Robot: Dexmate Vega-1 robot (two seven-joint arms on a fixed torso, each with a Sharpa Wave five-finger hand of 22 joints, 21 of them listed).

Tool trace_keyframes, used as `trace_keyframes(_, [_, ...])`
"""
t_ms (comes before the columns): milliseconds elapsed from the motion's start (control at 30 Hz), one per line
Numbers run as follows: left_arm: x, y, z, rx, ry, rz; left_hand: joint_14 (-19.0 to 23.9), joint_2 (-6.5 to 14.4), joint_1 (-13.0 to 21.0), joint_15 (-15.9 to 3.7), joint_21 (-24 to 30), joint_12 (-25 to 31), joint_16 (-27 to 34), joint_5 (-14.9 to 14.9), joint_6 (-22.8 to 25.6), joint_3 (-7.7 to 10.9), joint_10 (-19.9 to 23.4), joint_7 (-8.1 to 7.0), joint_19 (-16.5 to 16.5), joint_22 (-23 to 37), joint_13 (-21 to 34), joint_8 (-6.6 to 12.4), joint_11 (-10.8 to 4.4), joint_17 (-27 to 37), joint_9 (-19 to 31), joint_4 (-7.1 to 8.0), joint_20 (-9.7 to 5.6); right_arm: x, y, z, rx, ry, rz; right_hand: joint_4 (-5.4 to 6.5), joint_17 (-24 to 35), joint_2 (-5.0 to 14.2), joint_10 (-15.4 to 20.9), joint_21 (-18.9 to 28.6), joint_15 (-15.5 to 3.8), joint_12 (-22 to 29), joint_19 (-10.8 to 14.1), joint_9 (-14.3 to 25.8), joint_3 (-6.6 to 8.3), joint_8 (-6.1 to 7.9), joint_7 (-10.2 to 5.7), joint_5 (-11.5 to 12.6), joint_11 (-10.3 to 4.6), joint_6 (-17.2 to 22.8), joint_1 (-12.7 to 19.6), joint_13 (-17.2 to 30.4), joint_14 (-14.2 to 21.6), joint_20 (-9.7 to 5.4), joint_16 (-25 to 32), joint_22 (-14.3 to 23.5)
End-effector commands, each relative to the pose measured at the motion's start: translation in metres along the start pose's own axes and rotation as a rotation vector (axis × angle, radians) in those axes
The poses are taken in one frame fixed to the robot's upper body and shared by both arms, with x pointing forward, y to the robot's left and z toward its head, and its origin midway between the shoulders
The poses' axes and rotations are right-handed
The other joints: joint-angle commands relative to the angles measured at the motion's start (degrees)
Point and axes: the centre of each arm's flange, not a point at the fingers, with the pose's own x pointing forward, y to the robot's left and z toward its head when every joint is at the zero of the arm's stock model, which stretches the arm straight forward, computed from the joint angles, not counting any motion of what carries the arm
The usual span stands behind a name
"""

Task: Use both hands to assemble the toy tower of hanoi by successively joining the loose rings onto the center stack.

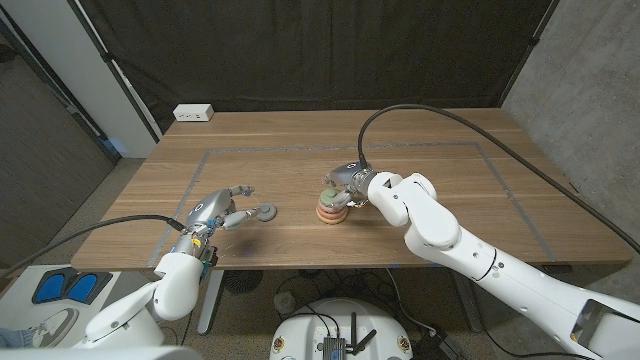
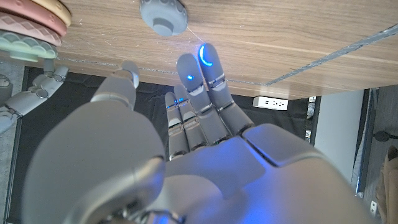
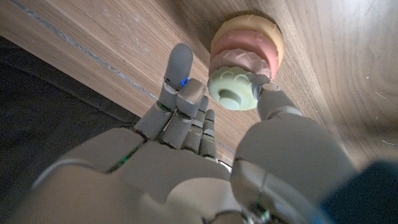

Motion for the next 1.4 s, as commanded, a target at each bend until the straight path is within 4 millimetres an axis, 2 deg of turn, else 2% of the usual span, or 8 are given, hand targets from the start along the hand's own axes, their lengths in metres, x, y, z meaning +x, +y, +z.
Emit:
trace_keyframes(33, [0.001,0.000,0.000,-0.001,-0.005,0.001,0.4,0.0,-0.5,-4.72,0.4,-0.1,0.0,0.0,0.7,0.51,0.4,0.00,0.5,0.0,0.1,0.02,-0.04,0.0,0.2,-0.01,-8.15,-0.007,-0.001,-0.003,0.011,0.026,-0.023,-0.16,0.1,-0.29,-0.3,-0.1,-3.48,0.3,-0.3,0.0,-0.10,0.18,-0.06,-0.2,0.08,-0.3,0.2,0.0,-0.4,-4.98,-0.3,0.0])
trace_keyframes(467, [0.005,0.000,0.002,0.005,-0.007,-0.004,0.4,0.0,-0.6,-4.72,0.4,-0.1,0.0,0.0,0.6,0.57,0.4,-0.01,0.5,0.0,0.1,-0.02,0.07,0.0,0.2,-0.01,-8.14,-0.013,0.003,-0.016,0.068,0.076,-0.049,-0.13,0.1,-0.06,-0.3,-0.1,-3.49,0.6,-0.5,-0.1,0.09,0.64,-0.11,-0.4,0.06,0.1,0.3,-0.2,-0.8,-5.01,-0.3,-0.1])
trace_keyframes(733, [0.010,-0.001,0.003,0.000,-0.013,-0.009,0.4,0.0,-0.6,-4.73,0.4,-0.1,0.0,0.0,0.5,0.63,0.2,-0.01,0.5,0.0,0.1,-0.07,0.09,-0.1,0.2,-0.01,-8.15,-0.017,0.003,-0.024,0.092,0.111,-0.061,-0.34,0.1,0.71,0.3,0.0,-3.54,0.9,-0.5,-0.2,0.66,0.97,-0.57,-0.4,-0.67,0.4,1.1,-0.5,-1.0,-5.05,-0.1,-0.1])
trace_keyframes(1200, [0.015,-0.002,0.016,0.001,-0.009,0.006,0.4,-0.1,-0.6,-4.72,0.4,-0.2,0.0,-0.1,0.2,0.76,-0.3,-0.01,0.4,0.0,0.2,-0.16,0.07,-0.1,0.2,-0.05,-8.16,-0.036,0.018,-0.050,0.188,0.151,-0.145,-0.31,0.1,1.66,3.3,0.4,-3.56,2.0,-0.2,-0.2,1.15,2.49,-1.70,-0.6,-1.68,3.7,2.0,-1.0,-0.8,-4.99,0.3,-0.3])
trace_keyframes(1267, [0.016,-0.002,0.016,-0.001,-0.002,0.011,0.5,-0.1,-0.6,-4.72,0.4,-0.2,0.1,-0.1,0.2,0.78,-0.3,-0.05,0.4,0.0,0.2,-0.18,0.06,0.0,0.2,-0.05,-8.16,-0.038,0.023,-0.057,0.235,0.167,-0.166,-0.32,0.1,2.06,4.3,0.9,-3.62,2.2,0.5,-0.2,1.23,2.92,-2.02,-0.7,-2.40,4.9,2.3,-1.2,0.0,-5.00,0.7,0.1])
trace_keyframes(1400, [0.017,0.000,0.016,0.002,0.001,0.014,0.5,-0.1,-0.7,-4.72,0.4,-0.2,0.1,-0.1,0.2,0.81,-0.3,0.02,0.4,0.0,0.2,-0.16,0.02,0.0,0.2,-0.04,-8.15,-0.042,0.026,-0.062,0.264,0.185,-0.184,-0.63,0.2,2.14,5.7,1.4,-3.67,2.6,1.3,-0.3,1.33,3.31,-2.13,-0.8,-2.77,6.0,2.9,-1.4,1.0,-5.05,1.3,0.3])
